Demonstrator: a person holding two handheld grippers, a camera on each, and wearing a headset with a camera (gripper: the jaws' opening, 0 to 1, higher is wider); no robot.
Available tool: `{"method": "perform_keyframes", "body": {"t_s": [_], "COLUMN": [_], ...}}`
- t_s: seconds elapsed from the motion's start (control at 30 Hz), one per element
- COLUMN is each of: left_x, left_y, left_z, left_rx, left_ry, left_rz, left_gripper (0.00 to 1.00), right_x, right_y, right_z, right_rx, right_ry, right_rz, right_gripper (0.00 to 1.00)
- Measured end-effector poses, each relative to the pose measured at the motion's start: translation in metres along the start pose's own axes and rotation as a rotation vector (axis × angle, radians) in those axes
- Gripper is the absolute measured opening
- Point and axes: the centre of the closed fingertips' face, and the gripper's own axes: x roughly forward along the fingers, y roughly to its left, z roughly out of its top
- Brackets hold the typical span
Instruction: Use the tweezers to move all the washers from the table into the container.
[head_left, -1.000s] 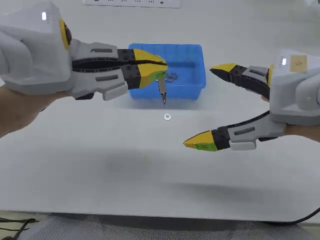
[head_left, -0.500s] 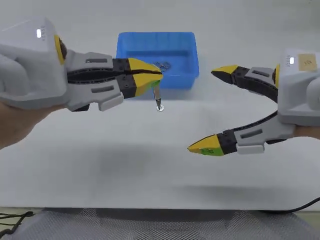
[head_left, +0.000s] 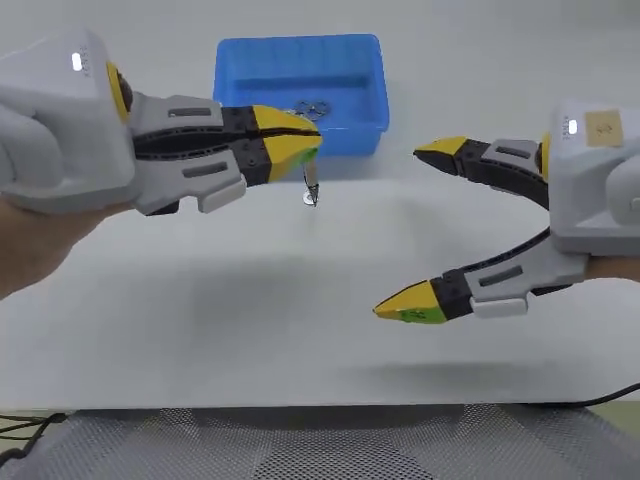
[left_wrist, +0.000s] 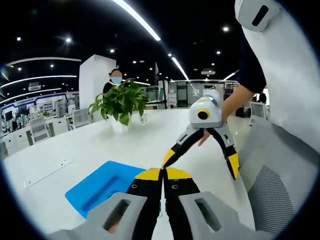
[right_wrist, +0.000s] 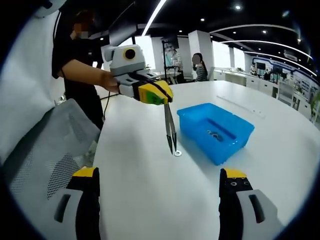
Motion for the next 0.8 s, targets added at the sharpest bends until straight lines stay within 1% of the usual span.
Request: {"method": "perform_keyframes", "body": {"t_s": [0.13, 0.23, 0.33, 0.37, 0.5, 0.63, 0.67, 0.7, 0.73, 0.8], "left_x": [0.001, 0.001, 0.002, 0.002, 0.003, 0.003, 0.003, 0.003, 0.004, 0.005], "left_y": [0.002, 0.002, 0.001, 0.000, -0.003, -0.004, -0.004, -0.004, -0.004, -0.004], "left_z": [-0.005, -0.006, -0.010, -0.010, -0.008, -0.008, -0.008, -0.008, -0.007, -0.007], "left_rx": [0.004, -0.003, 0.015, 0.012, 0.018, 0.000, -0.008, -0.011, -0.008, -0.010], "left_ry": [0.010, 0.008, 0.026, 0.018, 0.021, 0.021, 0.027, 0.031, 0.038, 0.060], "left_rz": [0.004, 0.001, -0.003, -0.005, -0.012, -0.029, -0.037, -0.042, -0.048, -0.069], "left_gripper": [0.04, 0.04, 0.04, 0.04, 0.04, 0.04, 0.04, 0.04, 0.04, 0.04], "right_x": [0.001, 0.003, 0.006, 0.007, 0.010, 0.017, 0.020, 0.024, 0.028, 0.037], "right_y": [-0.002, -0.002, -0.002, -0.001, 0.001, 0.002, 0.002, 0.003, 0.007, 0.007], "right_z": [0.000, 0.001, 0.000, 0.000, 0.002, 0.005, 0.008, 0.010, 0.014, 0.021], "right_rx": [0.007, 0.013, 0.011, 0.014, 0.018, 0.013, 0.008, 0.006, 0.005, 0.004], "right_ry": [0.001, -0.004, 0.000, -0.001, -0.005, -0.009, -0.011, -0.011, -0.012, -0.024], "right_rz": [0.002, 0.006, 0.012, 0.016, 0.026, 0.039, 0.045, 0.064, 0.100, 0.120], "right_gripper": [1.00, 1.00, 1.00, 1.00, 1.00, 1.00, 1.00, 1.00, 0.99, 0.96]}}
